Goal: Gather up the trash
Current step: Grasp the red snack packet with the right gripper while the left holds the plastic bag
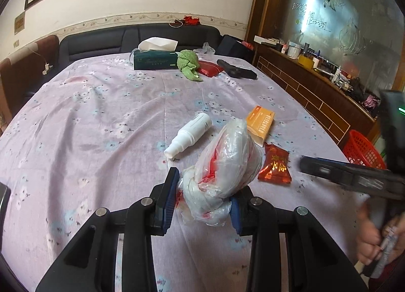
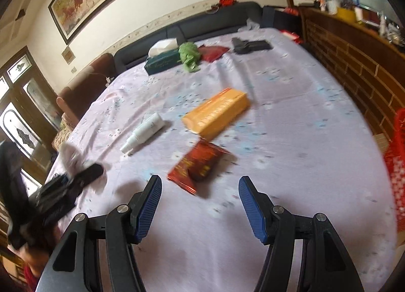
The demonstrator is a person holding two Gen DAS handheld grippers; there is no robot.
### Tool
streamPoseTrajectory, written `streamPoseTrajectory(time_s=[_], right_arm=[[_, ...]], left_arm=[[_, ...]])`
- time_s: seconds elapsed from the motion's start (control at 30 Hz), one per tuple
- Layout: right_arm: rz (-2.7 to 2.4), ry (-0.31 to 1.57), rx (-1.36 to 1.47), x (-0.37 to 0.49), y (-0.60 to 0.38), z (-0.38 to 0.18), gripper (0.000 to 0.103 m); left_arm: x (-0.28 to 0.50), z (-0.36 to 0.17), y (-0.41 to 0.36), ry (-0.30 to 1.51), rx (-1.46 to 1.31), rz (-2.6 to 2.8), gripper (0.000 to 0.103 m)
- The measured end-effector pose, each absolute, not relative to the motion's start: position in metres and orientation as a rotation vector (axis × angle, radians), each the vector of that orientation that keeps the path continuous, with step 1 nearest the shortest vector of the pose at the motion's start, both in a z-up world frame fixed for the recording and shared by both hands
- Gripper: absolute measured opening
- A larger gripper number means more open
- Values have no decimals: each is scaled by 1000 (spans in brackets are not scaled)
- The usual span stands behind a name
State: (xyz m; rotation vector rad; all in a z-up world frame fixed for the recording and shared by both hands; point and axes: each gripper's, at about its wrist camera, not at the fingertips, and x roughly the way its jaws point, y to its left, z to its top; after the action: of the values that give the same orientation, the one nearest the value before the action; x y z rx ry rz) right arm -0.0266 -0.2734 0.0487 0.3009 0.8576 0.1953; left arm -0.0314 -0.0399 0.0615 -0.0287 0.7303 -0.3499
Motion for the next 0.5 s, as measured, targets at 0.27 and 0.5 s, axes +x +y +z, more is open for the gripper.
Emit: streamPoseTrajectory(time_s=[0.27,0.5], right_arm=[[144,963,302,23,-242,22,58],[134,944,242,22,-233,15,35]], left_arm=[[-43,56,-31,719,-46,-345,34],[-51,50,-34,687,-41,-325,34]])
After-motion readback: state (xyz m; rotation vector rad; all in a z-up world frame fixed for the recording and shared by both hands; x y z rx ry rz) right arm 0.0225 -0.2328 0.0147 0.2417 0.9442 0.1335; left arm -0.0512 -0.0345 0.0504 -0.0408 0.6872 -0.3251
